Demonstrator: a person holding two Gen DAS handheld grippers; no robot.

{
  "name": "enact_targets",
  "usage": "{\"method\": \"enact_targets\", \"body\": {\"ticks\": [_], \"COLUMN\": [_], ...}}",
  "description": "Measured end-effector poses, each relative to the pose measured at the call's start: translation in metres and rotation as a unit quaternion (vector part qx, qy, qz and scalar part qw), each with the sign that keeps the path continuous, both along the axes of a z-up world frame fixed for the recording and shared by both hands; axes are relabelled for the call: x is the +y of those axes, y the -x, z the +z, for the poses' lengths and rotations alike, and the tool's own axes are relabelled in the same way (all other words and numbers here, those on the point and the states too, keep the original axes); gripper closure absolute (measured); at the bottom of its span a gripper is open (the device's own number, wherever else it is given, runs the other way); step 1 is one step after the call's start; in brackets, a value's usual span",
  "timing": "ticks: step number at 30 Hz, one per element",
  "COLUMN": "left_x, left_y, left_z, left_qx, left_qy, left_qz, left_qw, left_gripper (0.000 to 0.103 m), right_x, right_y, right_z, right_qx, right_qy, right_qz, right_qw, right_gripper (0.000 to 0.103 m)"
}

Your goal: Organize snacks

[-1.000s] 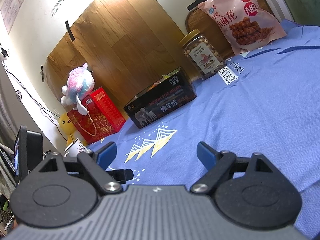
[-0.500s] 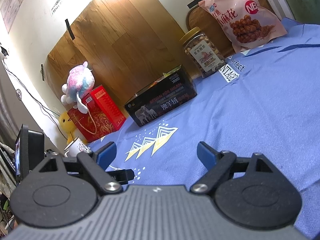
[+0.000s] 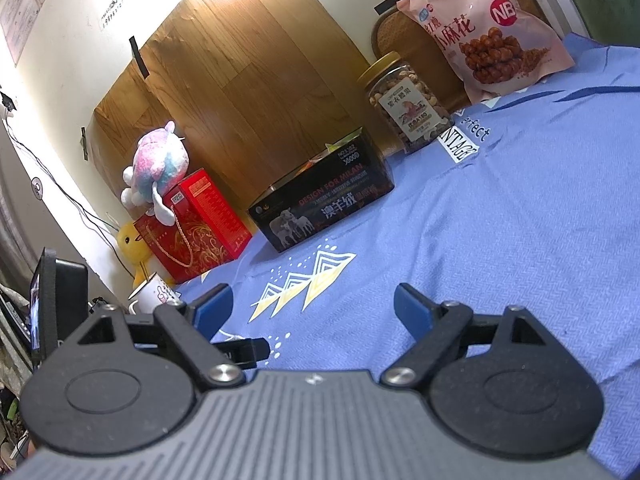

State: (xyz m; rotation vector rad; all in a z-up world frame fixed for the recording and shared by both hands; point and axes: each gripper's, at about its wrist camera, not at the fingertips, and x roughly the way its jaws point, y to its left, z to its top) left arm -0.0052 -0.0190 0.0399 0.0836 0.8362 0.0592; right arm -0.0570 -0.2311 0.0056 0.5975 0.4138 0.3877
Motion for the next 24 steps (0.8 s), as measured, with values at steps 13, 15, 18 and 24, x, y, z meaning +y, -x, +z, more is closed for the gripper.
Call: {"method": "enact_targets", "body": {"ticks": [13, 15, 18, 24], "left_x": [-0.0038, -0.0038, -0.004, -0.0054], "left_y": [0.0007, 0.0002, -0.0001, -0.0007], "left_z": [0.005, 0.0045, 0.0033, 0.0021], "left_qx": [-0.011, -0.009, -0.006, -0.002], "left_qy": [-0.005, -0.004, -0.002, -0.001], "left_qz": [-0.004, -0.004, -0.005, -0.008], "left_qw": [0.9999, 0.9999, 1.0, 1.0], "left_gripper": [0.0, 0.0, 0.0, 0.0], "right_x": [-0.0021, -0.0033, -0.0037, -0.0037], "right_y": [-0.0008, -0.0009, -0.0011, -0.0009], "right_z": [0.0004, 0.0002, -0.0002, -0.0005], "right_qx": [-0.001, 0.0, 0.001, 0.001], "right_qy": [-0.001, -0.002, -0.002, -0.002], "right_qz": [0.0, -0.001, -0.001, -0.001], "right_qw": [1.0, 1.0, 1.0, 1.0], "right_gripper": [0.013, 0.013, 0.013, 0.013]}}
